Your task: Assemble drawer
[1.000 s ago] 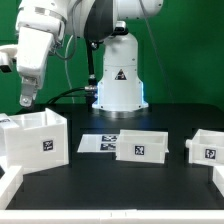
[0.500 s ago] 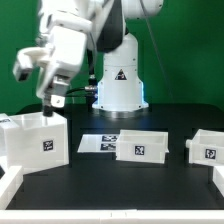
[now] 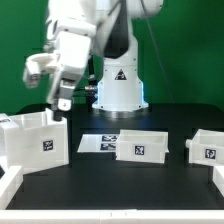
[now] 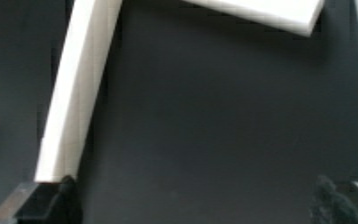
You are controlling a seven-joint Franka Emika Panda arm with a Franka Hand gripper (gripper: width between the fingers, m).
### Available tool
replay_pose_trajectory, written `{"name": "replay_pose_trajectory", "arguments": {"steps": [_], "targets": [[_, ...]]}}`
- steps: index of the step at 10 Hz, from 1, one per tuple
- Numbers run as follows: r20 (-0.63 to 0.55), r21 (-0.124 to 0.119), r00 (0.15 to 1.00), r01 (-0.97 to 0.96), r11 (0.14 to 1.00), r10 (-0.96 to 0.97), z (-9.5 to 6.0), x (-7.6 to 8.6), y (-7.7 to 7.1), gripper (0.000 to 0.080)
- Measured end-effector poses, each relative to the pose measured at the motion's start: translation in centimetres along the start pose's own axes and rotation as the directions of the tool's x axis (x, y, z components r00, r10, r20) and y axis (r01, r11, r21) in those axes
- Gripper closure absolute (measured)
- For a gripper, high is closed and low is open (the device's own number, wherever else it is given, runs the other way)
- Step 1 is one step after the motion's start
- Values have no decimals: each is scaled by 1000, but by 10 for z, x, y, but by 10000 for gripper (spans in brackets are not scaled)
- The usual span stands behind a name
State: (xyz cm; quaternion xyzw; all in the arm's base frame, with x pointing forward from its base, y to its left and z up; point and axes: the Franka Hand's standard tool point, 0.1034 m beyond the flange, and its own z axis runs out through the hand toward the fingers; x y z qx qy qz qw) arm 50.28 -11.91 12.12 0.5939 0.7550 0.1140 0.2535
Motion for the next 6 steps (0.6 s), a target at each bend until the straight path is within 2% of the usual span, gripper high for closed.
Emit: {"name": "replay_pose_trajectory", "arguments": {"steps": [2,4,5,6], "targets": [[18,29,999,-35,999,35,5,27,12,150],[17,65,998,-53,996,52,8,28,9,150],[14,74,998,-64,995,63,9,30,8,150],[5,113,997,-74,991,74,11,32,5,150]]}}
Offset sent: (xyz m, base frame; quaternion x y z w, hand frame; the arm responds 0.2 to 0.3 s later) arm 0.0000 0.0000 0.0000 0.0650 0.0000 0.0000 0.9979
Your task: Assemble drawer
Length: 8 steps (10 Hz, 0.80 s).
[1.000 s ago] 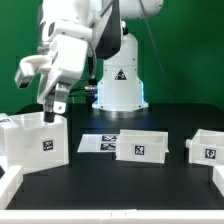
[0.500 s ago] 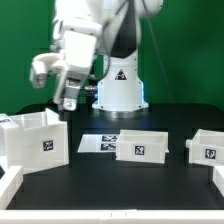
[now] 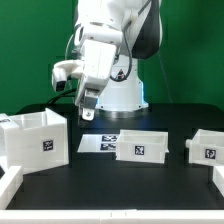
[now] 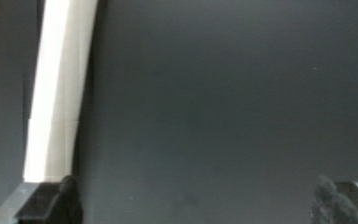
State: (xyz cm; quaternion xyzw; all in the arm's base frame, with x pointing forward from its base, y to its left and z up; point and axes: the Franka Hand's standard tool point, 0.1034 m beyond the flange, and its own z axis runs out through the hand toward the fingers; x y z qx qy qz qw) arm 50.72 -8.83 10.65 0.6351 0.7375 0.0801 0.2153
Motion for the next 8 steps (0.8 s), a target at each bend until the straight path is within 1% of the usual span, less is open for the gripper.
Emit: {"name": "replay_pose_trajectory", "arguments": {"steps": [1,2,3,4,5,6,7,8], "targets": [[-20,94,1000,-3,996,5,1,4,-2,150],[-30,144,999,37,989,-33,-3,3,7,150],[-31,177,997,80,981,-76,-5,-1,13,150],[-37,263,992,122,957,-117,-7,-8,13,150],[-41,323,989,146,935,-141,-8,-12,16,150],[-45,359,988,152,921,-146,-7,-12,15,150],[-43,355,989,149,923,-143,-7,-12,15,150],[-43,356,989,148,923,-142,-7,-13,15,150]]}}
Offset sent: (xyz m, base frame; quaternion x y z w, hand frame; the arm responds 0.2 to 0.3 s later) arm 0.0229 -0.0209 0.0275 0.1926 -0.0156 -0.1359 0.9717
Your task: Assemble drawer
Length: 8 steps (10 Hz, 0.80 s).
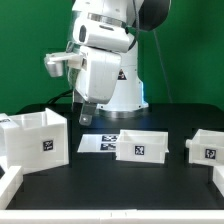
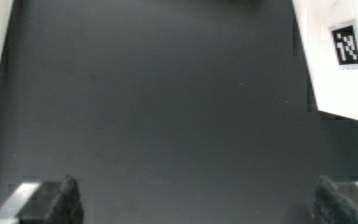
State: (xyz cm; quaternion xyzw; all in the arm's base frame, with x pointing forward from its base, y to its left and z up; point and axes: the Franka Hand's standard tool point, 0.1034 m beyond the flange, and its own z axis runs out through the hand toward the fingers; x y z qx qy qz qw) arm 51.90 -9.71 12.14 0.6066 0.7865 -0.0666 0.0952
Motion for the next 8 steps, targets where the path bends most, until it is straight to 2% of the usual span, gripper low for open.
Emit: {"name": "replay_pose_trajectory", "arguments": {"steps": [2,3,4,5,8], "targets": [[1,0,1000,21,1000,-21,1,-2,-2,150],[4,3,993,120,993,-120,8,-8,-16,150],[-9,24,984,178,984,-178,15,-15,-34,150],[-18,39,980,198,980,-197,21,-19,-45,150],[-33,80,985,173,982,-171,31,-24,-60,150]]}}
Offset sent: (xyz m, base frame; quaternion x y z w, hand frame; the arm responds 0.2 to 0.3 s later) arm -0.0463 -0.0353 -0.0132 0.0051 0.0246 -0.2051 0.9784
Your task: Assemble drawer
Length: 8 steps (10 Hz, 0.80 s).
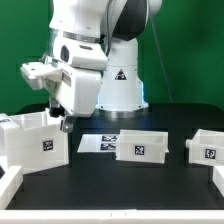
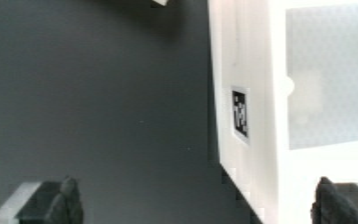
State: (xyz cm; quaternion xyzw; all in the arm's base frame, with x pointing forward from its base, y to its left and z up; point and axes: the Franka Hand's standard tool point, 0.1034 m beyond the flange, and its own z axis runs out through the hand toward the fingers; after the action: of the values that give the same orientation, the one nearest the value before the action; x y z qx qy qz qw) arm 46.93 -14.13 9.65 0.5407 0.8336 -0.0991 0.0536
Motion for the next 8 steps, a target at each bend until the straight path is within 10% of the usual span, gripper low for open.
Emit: {"name": "replay_pose_trajectory", "arguments": {"steps": [5,8], "targets": [[-6,15,998,55,998,-55,3,-8,-7,150],[-23,71,998,63,995,-62,29,-25,-29,150]]}}
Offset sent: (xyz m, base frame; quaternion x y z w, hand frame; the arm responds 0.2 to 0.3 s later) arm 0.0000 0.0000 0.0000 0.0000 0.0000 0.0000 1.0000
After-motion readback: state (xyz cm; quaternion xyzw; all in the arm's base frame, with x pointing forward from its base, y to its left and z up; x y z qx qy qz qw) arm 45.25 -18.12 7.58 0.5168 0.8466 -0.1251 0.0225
